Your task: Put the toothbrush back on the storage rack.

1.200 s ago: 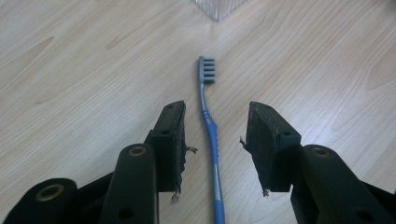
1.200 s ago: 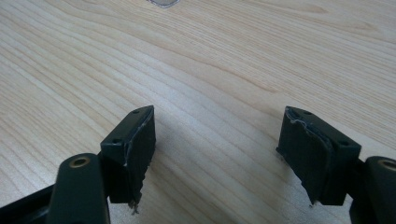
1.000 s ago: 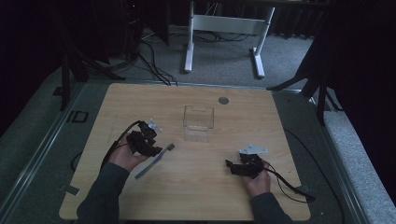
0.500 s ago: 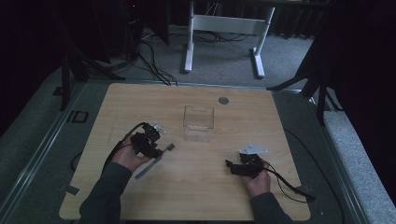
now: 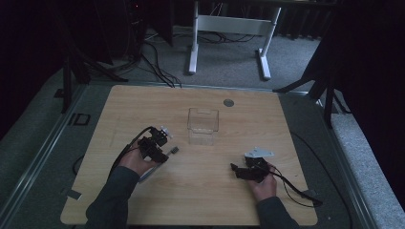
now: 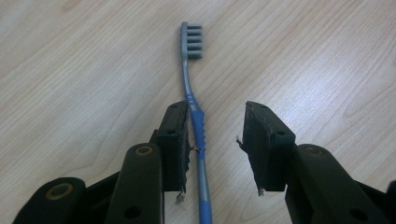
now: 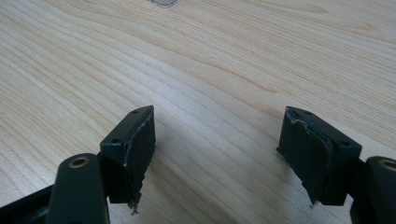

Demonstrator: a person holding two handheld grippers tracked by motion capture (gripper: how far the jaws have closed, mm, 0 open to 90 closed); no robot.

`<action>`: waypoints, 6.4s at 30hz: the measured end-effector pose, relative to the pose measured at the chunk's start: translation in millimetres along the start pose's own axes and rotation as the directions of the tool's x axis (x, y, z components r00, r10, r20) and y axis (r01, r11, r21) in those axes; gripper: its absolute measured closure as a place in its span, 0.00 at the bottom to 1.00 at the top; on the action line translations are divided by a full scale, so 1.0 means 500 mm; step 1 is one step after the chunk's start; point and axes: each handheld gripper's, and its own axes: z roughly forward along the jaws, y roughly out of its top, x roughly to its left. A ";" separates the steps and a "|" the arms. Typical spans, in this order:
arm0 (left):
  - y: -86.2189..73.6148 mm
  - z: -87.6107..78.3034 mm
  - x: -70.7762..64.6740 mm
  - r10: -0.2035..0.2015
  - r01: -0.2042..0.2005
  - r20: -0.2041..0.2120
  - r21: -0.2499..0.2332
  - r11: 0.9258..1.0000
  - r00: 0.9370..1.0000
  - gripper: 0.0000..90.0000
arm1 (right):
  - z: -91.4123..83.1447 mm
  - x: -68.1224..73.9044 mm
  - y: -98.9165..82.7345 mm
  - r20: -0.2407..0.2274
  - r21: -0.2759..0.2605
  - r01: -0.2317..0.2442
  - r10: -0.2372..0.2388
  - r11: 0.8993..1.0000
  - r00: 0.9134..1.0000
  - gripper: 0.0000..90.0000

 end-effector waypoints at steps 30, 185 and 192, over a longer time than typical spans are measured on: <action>0.004 0.028 0.018 -0.067 0.064 0.035 0.087 0.994 0.997 0.67 | 0.000 0.000 0.000 -0.001 0.001 0.000 0.000 1.000 1.000 0.30; 0.010 -0.017 0.036 -0.096 0.096 0.017 -0.033 0.995 0.995 0.91 | 0.001 0.000 0.000 -0.003 0.000 0.003 -0.003 1.000 1.000 0.30; 0.009 -0.023 0.036 -0.091 0.091 0.008 -0.070 0.993 0.996 0.91 | 0.001 0.000 0.000 -0.003 0.000 0.003 -0.003 1.000 1.000 0.30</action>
